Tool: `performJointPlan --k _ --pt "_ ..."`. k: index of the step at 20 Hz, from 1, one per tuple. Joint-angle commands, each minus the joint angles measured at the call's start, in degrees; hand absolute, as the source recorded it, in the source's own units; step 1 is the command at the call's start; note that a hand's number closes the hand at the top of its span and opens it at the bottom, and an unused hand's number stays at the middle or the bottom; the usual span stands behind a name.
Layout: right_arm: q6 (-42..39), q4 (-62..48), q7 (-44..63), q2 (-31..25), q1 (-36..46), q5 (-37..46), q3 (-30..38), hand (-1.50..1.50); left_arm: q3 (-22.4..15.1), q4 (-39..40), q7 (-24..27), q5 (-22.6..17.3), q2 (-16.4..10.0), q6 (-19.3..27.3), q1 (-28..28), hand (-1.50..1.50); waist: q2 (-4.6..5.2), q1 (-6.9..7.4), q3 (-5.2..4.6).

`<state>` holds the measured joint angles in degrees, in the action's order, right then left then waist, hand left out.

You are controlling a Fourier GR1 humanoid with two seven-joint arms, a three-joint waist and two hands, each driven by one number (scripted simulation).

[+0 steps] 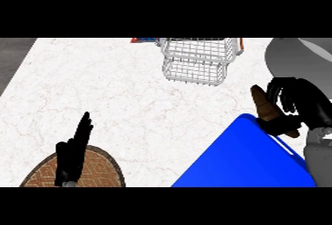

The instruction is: Pick the croissant from the tray and place it in the tiered basket

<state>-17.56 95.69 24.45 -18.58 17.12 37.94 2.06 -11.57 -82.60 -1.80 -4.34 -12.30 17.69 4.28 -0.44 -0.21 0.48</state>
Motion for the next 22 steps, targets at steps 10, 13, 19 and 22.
performJointPlan --k 10,13,19,22 --pt "-13.1 13.9 10.9 -11.3 18.9 -16.8 15.3 1.5 0.6 4.6 1.8 1.9 1.5 0.4 -0.7 0.0 0.32 0.17 -0.54" --pt "-12.8 11.5 14.5 -11.7 24.2 -15.8 13.5 1.5 1.2 4.5 2.2 0.1 0.5 -2.8 0.6 0.0 0.39 0.54 -0.55" --pt "-8.1 4.5 17.5 -7.7 31.3 -10.7 7.1 1.5 0.5 3.6 3.0 1.8 2.4 -1.5 0.9 0.0 0.48 0.87 -0.54" --pt "-5.0 -3.9 12.9 -7.7 33.2 -7.8 6.6 1.5 1.8 1.0 1.1 0.2 0.3 -3.5 2.2 0.0 0.55 1.22 -0.51"
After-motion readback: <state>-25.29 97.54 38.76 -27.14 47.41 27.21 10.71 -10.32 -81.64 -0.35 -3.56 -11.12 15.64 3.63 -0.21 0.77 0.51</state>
